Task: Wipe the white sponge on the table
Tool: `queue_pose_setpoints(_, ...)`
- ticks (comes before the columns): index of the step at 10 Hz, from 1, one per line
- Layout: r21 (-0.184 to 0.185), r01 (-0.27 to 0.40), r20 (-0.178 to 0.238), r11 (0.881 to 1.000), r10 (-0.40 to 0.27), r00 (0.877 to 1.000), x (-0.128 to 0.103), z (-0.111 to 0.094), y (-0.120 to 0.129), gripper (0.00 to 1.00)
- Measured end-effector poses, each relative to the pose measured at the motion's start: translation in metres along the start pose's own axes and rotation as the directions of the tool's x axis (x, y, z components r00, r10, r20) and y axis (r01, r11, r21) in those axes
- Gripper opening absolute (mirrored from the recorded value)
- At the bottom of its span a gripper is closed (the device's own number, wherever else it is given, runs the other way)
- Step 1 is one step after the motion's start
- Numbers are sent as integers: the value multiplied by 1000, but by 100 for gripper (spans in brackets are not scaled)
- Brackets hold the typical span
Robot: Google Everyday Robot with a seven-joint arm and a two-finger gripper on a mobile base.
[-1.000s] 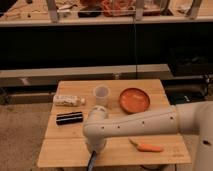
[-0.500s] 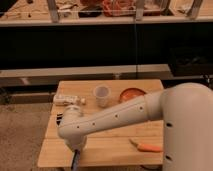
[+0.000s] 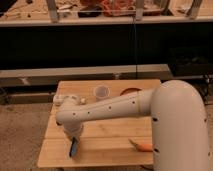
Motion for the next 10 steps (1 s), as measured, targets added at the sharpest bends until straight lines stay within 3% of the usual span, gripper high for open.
queue_pose_setpoints(2, 20, -48, 28, 999, 47, 998, 30, 4, -1, 1)
queue_pose_setpoints(4, 34, -149, 58, 988, 147, 987, 53, 6, 17, 1)
queue_pose_setpoints(5, 29, -168, 57, 985, 166, 984, 57, 8, 26, 1)
queue_pose_setpoints(10, 25, -165, 57, 986, 163, 985, 56, 7, 26, 1)
